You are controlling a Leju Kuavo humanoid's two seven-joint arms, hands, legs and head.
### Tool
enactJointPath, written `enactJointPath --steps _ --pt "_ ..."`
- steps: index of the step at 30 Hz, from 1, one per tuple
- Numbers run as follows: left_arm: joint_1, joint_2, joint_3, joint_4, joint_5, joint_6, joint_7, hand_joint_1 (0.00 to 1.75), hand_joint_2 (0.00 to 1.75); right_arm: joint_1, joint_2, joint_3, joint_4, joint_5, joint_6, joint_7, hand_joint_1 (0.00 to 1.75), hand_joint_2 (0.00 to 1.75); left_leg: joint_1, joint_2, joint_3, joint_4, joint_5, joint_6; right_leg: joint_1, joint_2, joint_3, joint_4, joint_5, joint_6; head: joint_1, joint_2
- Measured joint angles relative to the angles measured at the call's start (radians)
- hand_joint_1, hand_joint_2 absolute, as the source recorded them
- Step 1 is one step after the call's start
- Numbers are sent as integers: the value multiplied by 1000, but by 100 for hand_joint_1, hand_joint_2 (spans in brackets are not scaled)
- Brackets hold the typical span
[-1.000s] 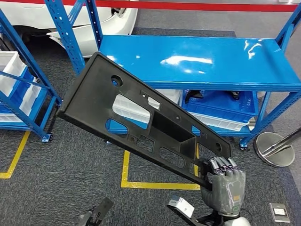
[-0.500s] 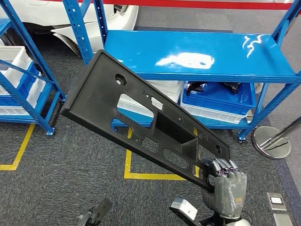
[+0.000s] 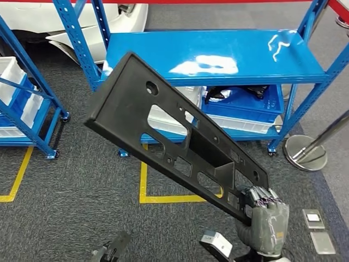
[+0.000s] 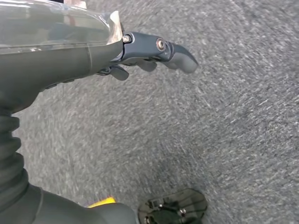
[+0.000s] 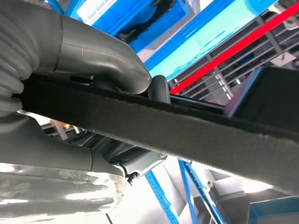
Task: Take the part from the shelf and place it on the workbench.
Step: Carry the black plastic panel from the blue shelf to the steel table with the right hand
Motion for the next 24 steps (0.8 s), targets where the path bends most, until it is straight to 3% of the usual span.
enactJointPath --steps 2,4,5,8,9,10,12,14,15,17,19,21,23,24 --pt "1 1 0 0 1 0 0 0 175 4 1 -2 -2 -2 -4 1 175 175 1 6 3 -15 1 1 -2 12 -8 3 3 10 -2 0" --pt "-1 1 0 0 1 1 0 0 175 10 2 -7 -6 -5 -8 1 175 175 9 17 7 -33 2 7 -2 9 -22 26 -17 21 -2 0" --pt "-2 0 0 0 1 1 0 0 175 12 2 -9 -7 -7 -11 1 175 175 13 23 10 -41 3 10 -3 3 -40 63 -41 27 -1 0" --pt "2 0 0 0 2 1 -1 0 175 20 2 -14 -9 -15 -20 3 175 175 16 46 9 -42 3 12 -16 -17 -125 246 -116 49 1 0" --pt "3 0 0 0 2 1 0 0 175 25 2 -16 -9 -19 -23 4 175 175 16 54 9 -42 3 12 -21 -20 -141 276 -117 55 1 0" --pt "3 0 1 0 3 1 0 0 175 30 2 -19 -9 -23 -27 6 175 175 17 60 10 -41 3 11 -25 -23 -138 267 -99 59 1 0" --pt "2 0 1 0 4 1 -1 0 175 37 2 -27 -13 -31 -33 8 175 175 19 71 13 -42 1 7 -29 -42 -80 142 -26 63 1 0" --pt "3 0 1 0 4 1 -1 0 175 40 2 -33 -19 -42 -39 7 175 175 15 80 14 -41 0 -2 -23 -74 -27 23 20 60 2 0" --pt "3 0 1 0 4 1 -1 0 175 43 4 -37 -23 -49 -41 4 175 175 13 85 13 -40 0 -7 -19 -84 -19 -3 25 55 1 0" --pt "5 0 1 0 4 1 -1 0 175 55 8 -47 -33 -64 -43 -7 175 175 11 97 11 -42 2 -17 -14 -77 -25 -4 24 41 0 0" --pt "5 0 1 0 4 1 -2 0 175 68 19 -63 -46 -77 -44 -28 175 175 14 96 5 -28 -17 -26 -16 -64 -29 -9 31 24 0 0" --pt "6 0 1 0 4 2 -3 0 175 75 32 -77 -57 -87 -45 -47 175 175 16 71 -30 60 -78 -28 -17 -50 -31 -13 38 8 -1 0" --pt "10 0 1 0 4 2 -3 0 175 83 43 -87 -62 -92 -45 -55 175 175 15 52 -86 200 -142 -27 -13 -32 -34 -13 40 1 -2 0" --pt "12 0 1 0 4 2 -3 0 175 87 46 -92 -63 -93 -45 -56 175 175 14 49 -104 245 -154 -26 -11 -23 -35 -12 41 -1 -1 0"
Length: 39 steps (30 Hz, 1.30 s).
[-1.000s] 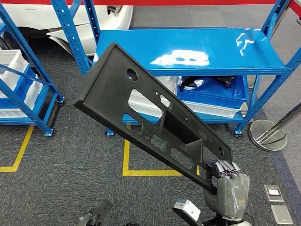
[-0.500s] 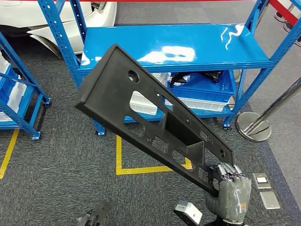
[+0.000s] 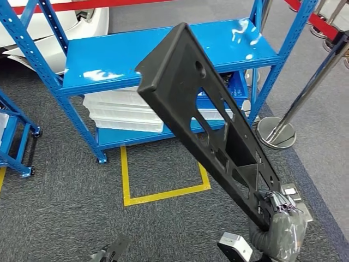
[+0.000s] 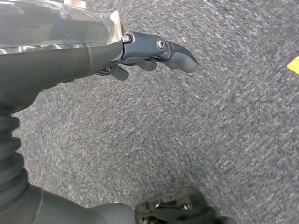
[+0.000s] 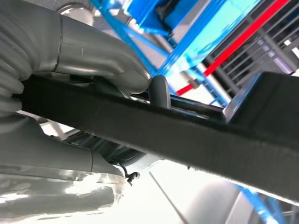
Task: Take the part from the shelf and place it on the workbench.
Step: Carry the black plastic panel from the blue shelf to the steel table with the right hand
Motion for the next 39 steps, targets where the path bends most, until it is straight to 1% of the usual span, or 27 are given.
enactJointPath --steps 1,2,3,4,5,6,7,10,16,18,19,20,21,23,24,25,26,28,30,32,33,34,35,36,37,38,39 --pt "1 0 0 0 0 0 0 0 175 4 3 -5 -1 -1 0 -3 175 175 0 -1 -1 6 8 2 2 10 0 1 0 0 0 0" --pt "1 0 0 0 0 0 1 0 175 9 7 -10 -3 -2 0 -9 175 175 0 -4 18 -30 35 5 2 21 0 4 0 0 0 0" --pt "1 0 0 0 0 0 1 0 175 13 12 -16 -5 -3 0 -18 175 175 0 -12 51 -97 73 9 2 32 -1 8 -1 1 0 0" --pt "1 0 0 0 0 0 1 0 175 17 18 -21 -9 -6 0 -28 175 175 2 -30 83 -164 103 12 3 42 -3 14 -2 4 1 0" --pt "1 0 0 0 0 0 1 0 175 21 24 -28 -12 -8 0 -38 175 175 4 -48 107 -220 122 13 4 52 -9 21 -3 7 1 0" --pt "1 1 0 0 0 0 1 0 175 24 30 -34 -17 -12 -1 -46 175 175 4 -64 120 -251 129 14 3 60 -16 27 -3 12 1 0" --pt "1 1 0 0 0 0 1 0 175 29 35 -40 -21 -15 -2 -53 175 175 4 -73 121 -259 125 14 2 68 -24 31 -1 18 1 0" --pt "2 1 1 0 0 1 2 0 175 40 42 -52 -30 -21 -4 -64 175 175 -1 -67 118 -259 127 15 -3 81 -33 32 4 28 0 0" --pt "2 1 1 0 0 1 2 0 175 43 43 -54 -31 -21 -4 -67 175 175 -2 -64 118 -260 128 17 -4 84 -33 31 5 30 1 0" --pt "1 0 1 0 0 2 2 0 175 47 45 -60 -34 -23 -4 -71 175 175 3 -55 119 -264 132 23 -4 88 -35 33 3 32 0 0" --pt "0 0 1 0 -1 2 1 0 175 49 47 -64 -37 -24 -4 -74 175 175 6 -49 119 -266 134 27 -3 81 -37 39 -4 35 1 0" --pt "0 0 1 0 -1 3 1 0 175 53 51 -73 -41 -28 -4 -82 175 175 8 -31 119 -268 136 31 -5 60 -70 116 -41 44 2 0" --pt "0 -1 2 0 -1 3 1 0 175 58 58 -84 -45 -34 -5 -94 175 175 8 -11 120 -268 136 32 -8 33 -81 153 -56 51 3 0" --pt "-1 -1 2 0 -1 3 0 0 175 67 74 -110 -56 -49 -5 -125 175 175 7 30 122 -269 133 31 -12 -25 -67 156 -56 61 5 0" --pt "-2 -2 2 0 -1 3 -1 0 175 69 80 -119 -61 -57 -5 -140 175 175 6 39 123 -269 132 28 -8 -40 -26 76 -24 56 5 0" --pt "-2 -2 2 0 -2 3 -1 0 175 71 86 -126 -66 -65 -5 -154 175 175 4 44 123 -269 131 24 -4 -50 -7 36 -14 50 5 0" --pt "-2 -2 2 0 -3 3 -1 0 175 74 92 -133 -71 -74 -5 -169 175 175 3 50 124 -270 131 19 1 -55 -2 21 -15 45 4 0" --pt "-3 -4 2 0 -4 3 -1 0 175 82 106 -149 -79 -90 -5 -195 175 175 3 59 126 -272 129 6 3 -40 -5 20 -12 32 4 0" --pt "-5 -5 2 0 -5 3 -1 0 175 87 120 -163 -87 -102 -5 -214 175 175 4 44 119 -251 106 -3 0 -27 -5 10 -4 16 3 0" --pt "-4 -5 2 0 -5 3 -1 0 175 88 135 -172 -90 -111 -5 -228 175 175 4 14 78 -151 45 -4 -2 -11 -5 4 2 4 2 0" --pt "-3 -5 2 0 -5 3 -1 0 175 88 141 -176 -91 -116 -5 -234 175 175 3 5 47 -80 12 -3 -1 -2 -6 4 3 2 2 0" --pt "-1 -5 2 0 -5 3 0 0 175 89 147 -180 -91 -120 -5 -239 175 175 2 1 20 -21 -8 -4 0 8 -7 5 4 1 2 0" --pt "0 -4 2 0 -5 3 1 0 175 91 151 -184 -91 -123 -5 -243 175 175 1 -1 6 8 -9 -3 0 19 -7 6 4 0 2 0" --pt "1 -4 2 0 -5 3 1 0 175 92 155 -188 -91 -125 -5 -245 175 175 2 -2 9 -1 10 -3 0 31 -7 9 3 0 2 0" --pt "0 -4 2 0 -5 3 1 0 175 94 159 -192 -91 -127 -5 -247 175 175 3 -7 29 -50 45 -2 0 44 -7 13 2 2 2 0" --pt "0 -4 2 0 -5 3 1 0 175 96 162 -195 -91 -128 -5 -248 175 175 6 -21 58 -117 83 -1 -1 56 -9 18 0 5 2 0" --pt "0 -4 2 0 -5 3 1 0 175 97 165 -197 -91 -130 -5 -248 175 175 9 -39 85 -180 108 0 0 68 -12 26 -3 9 2 0"
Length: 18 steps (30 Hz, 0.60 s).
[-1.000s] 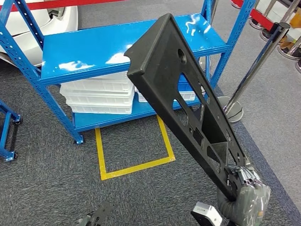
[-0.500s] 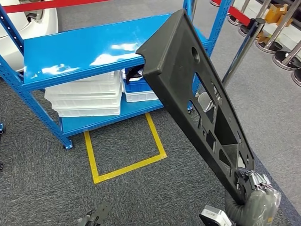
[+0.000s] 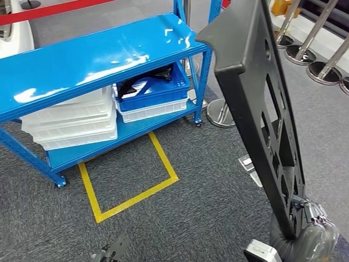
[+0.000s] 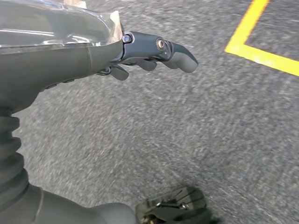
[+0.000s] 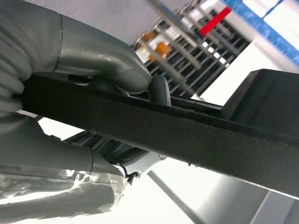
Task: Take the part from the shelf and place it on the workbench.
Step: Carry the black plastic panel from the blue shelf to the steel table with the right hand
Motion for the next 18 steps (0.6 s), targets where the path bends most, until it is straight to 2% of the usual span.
enactJointPath --steps 1,2,4,5,7,8,10,11,12,13,14,15,16,17,18 --pt "0 0 0 0 0 0 0 0 175 1 3 -2 -1 -2 0 -1 175 175 2 -16 18 -43 14 1 0 11 -6 7 -2 5 0 0" --pt "0 0 0 0 0 0 0 0 175 3 5 -4 -2 -4 0 -2 175 175 2 -28 25 -62 15 4 0 20 -12 12 -2 11 0 0" --pt "-1 0 0 0 0 0 0 0 175 9 9 -10 -4 -6 0 -5 175 175 0 -20 25 -66 13 14 -4 36 -22 13 1 22 1 0" --pt "-1 0 0 0 0 0 0 0 175 12 11 -14 -6 -8 0 -6 175 175 0 -12 25 -68 15 20 -4 28 -24 15 -1 28 1 0" --pt "-3 -1 1 0 0 0 -1 0 175 14 12 -20 -8 -11 -1 -11 175 175 3 6 25 -71 19 30 -4 -15 -45 64 -34 39 4 0" --pt "-2 -1 1 0 0 0 -1 0 175 14 13 -22 -8 -12 -1 -14 175 175 2 17 25 -71 19 33 -5 -41 -69 118 -64 44 6 0" --pt "2 -1 2 0 0 0 -1 0 175 15 15 -25 -9 -14 -1 -18 175 175 1 40 25 -71 17 36 -9 -63 -133 254 -122 52 6 0" --pt "2 -1 2 0 0 0 -1 0 175 16 16 -27 -9 -14 -1 -19 175 175 0 51 26 -71 16 36 -11 -67 -152 295 -130 54 6 0" --pt "2 -1 3 0 1 0 -1 0 175 18 17 -29 -9 -14 -1 -20 175 175 0 62 27 -71 14 35 -12 -69 -152 296 -119 54 6 0" --pt "1 -1 3 0 1 0 -2 0 175 20 17 -32 -9 -15 -1 -22 175 175 0 70 29 -71 13 34 -11 -74 -131 255 -91 52 6 0" --pt "0 -1 3 0 1 0 -2 0 175 21 19 -35 -10 -16 -1 -24 175 175 -1 78 32 -71 10 32 -9 -87 -95 182 -54 47 6 0" --pt "0 -1 3 0 1 0 -2 0 175 21 21 -38 -12 -18 -1 -28 175 175 -3 85 35 -71 7 29 -3 -110 -58 110 -27 41 6 0" --pt "0 -1 4 0 1 0 -2 0 175 21 23 -41 -15 -19 -1 -32 175 175 -4 92 37 -72 5 26 3 -130 -31 54 -10 34 6 0" --pt "0 -1 4 0 1 0 -3 0 175 21 25 -43 -18 -21 -1 -36 175 175 -6 99 39 -73 3 21 9 -145 -16 22 -3 28 6 0" --pt "0 -2 5 0 1 0 -3 0 175 22 27 -45 -20 -22 -1 -39 175 175 -7 107 40 -75 2 17 14 -148 -15 14 -6 24 5 0"
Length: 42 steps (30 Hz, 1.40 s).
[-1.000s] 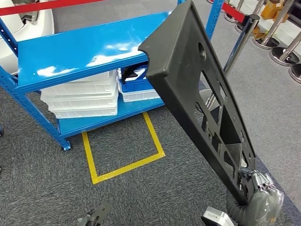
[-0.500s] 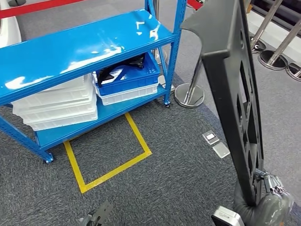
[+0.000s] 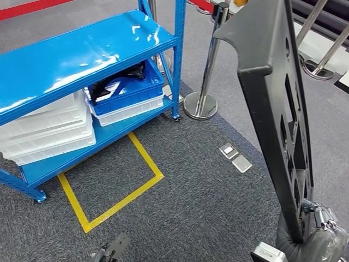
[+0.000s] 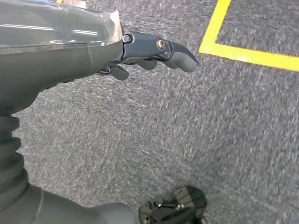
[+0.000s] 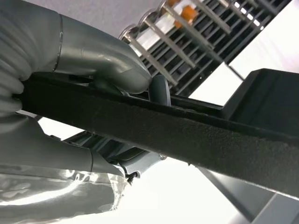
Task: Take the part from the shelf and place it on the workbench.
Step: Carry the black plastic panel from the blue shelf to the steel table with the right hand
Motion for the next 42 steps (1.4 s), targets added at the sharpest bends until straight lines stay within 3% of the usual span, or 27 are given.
enactJointPath --steps 2,4,7,8,9,11,13,15,16,17,19,21,23,24,25,26,28,30,32,34,36,38,39,40,42 --pt "-1 -2 2 0 0 0 0 0 175 4 4 -4 -4 -2 0 -3 175 175 1 15 6 -6 -4 -9 -1 21 -1 -9 6 -12 -1 0" --pt "-2 -4 3 0 0 0 -1 0 175 5 11 -9 -9 -3 -1 -8 175 175 2 -9 -3 29 -34 -14 -7 42 6 -25 14 -28 -2 0" --pt "3 -3 8 0 0 0 -2 0 175 5 21 -14 -11 -6 -2 -14 175 175 0 -64 -87 213 -122 -15 -8 77 11 -31 16 -39 -4 0" --pt "6 -3 9 0 0 0 -2 0 175 7 23 -16 -11 -6 -2 -14 175 175 0 -69 -113 260 -133 -15 -7 90 11 -30 15 -40 -4 0" --pt "8 -3 10 0 1 0 -2 0 175 9 24 -18 -11 -6 -2 -14 175 175 0 -71 -123 270 -123 -15 -7 105 12 -28 15 -40 -4 0" --pt "9 -3 11 0 0 0 -2 0 175 13 27 -23 -11 -7 -2 -14 175 175 2 -81 -92 179 -50 -14 -8 133 13 -21 10 -37 -4 0" --pt "8 -3 11 0 0 0 -2 0 175 15 29 -27 -12 -7 -1 -14 175 175 7 -115 -45 61 6 -13 -8 157 9 -5 2 -29 -3 0" --pt "10 -3 12 0 0 0 -2 0 175 18 32 -29 -13 -7 -1 -15 175 175 7 -136 -29 22 10 -9 -10 175 0 6 -2 -19 -3 0" --pt "10 -3 12 0 0 0 -2 0 175 21 33 -31 -14 -8 -1 -15 175 175 5 -132 -27 18 9 -5 -11 183 -4 8 -1 -14 -3 0" --pt "9 -3 12 0 0 0 -1 0 175 25 34 -32 -15 -8 -1 -16 175 175 4 -124 -26 17 11 0 -14 184 -6 8 -2 -9 -3 0" --pt "8 -4 13 0 0 0 -2 0 175 31 35 -38 -19 -9 -2 -19 175 175 6 -109 -22 14 13 11 -14 151 -18 38 -23 2 -1 0" --pt "11 -4 13 0 0 0 -2 0 175 33 36 -44 -22 -11 -2 -26 175 175 6 -89 -19 12 10 19 -15 100 -69 147 -79 13 2 0" --pt "14 -4 15 0 0 0 -2 0 175 35 37 -49 -22 -13 -2 -31 175 175 5 -66 -17 13 6 21 -22 83 -135 273 -124 21 2 0" --pt "15 -4 15 0 0 0 -2 0 175 36 38 -51 -22 -14 -2 -32 175 175 5 -56 -15 13 4 21 -24 81 -148 296 -122 23 2 0" --pt "14 -4 16 0 0 0 -2 0 175 37 38 -53 -22 -15 -2 -33 175 175 5 -46 -12 13 1 19 -25 78 -140 276 -100 23 2 0" --pt "14 -4 16 0 0 0 -2 0 175 38 39 -55 -22 -16 -2 -33 175 175 5 -38 -7 13 -3 16 -25 72 -114 219 -64 21 2 0" --pt "13 -4 17 0 0 1 -3 0 175 36 41 -57 -23 -17 -2 -35 175 175 3 -22 3 11 -12 10 -17 34 -46 83 -6 13 2 0" --pt "13 -4 18 0 0 2 -3 0 175 35 44 -59 -25 -17 -2 -37 175 175 0 -7 8 8 -16 2 -5 7 -18 20 4 2 1 0" --pt "13 -5 19 0 -1 3 -3 0 175 36 47 -63 -27 -18 -2 -38 175 175 -1 11 13 1 -19 -8 0 21 -18 11 3 -9 0 0" --pt "10 -7 20 0 -1 3 -4 0 175 37 51 -69 -29 -19 -2 -39 175 175 1 -2 12 16 -38 -14 -3 42 -10 -5 8 -23 -1 0" --pt "10 -7 20 0 -2 4 -6 0 175 34 56 -73 -30 -20 -2 -42 175 175 1 -42 -28 107 -87 -13 -6 61 -1 -15 10 -36 -3 0" --pt "14 -7 20 0 -2 4 -7 0 175 33 60 -76 -29 -20 -2 -45 175 175 -1 -64 -97 233 -131 -12 -5 85 2 -15 7 -43 -4 0" --pt "16 -6 21 0 -2 4 -7 0 175 34 60 -77 -29 -20 -2 -46 175 175 -1 -68 -121 267 -131 -12 -5 99 5 -15 6 -44 -4 0" --pt "18 -6 21 0 -2 4 -8 0 175 34 61 -79 -28 -20 -2 -46 175 175 -1 -70 -128 265 -112 -12 -5 114 8 -14 4 -44 -4 0" --pt "17 -5 21 0 -5 4 -8 0 175 35 63 -82 -28 -20 -2 -47 175 175 3 -86 -98 162 -30 -11 -7 142 16 -9 -3 -39 -4 0"
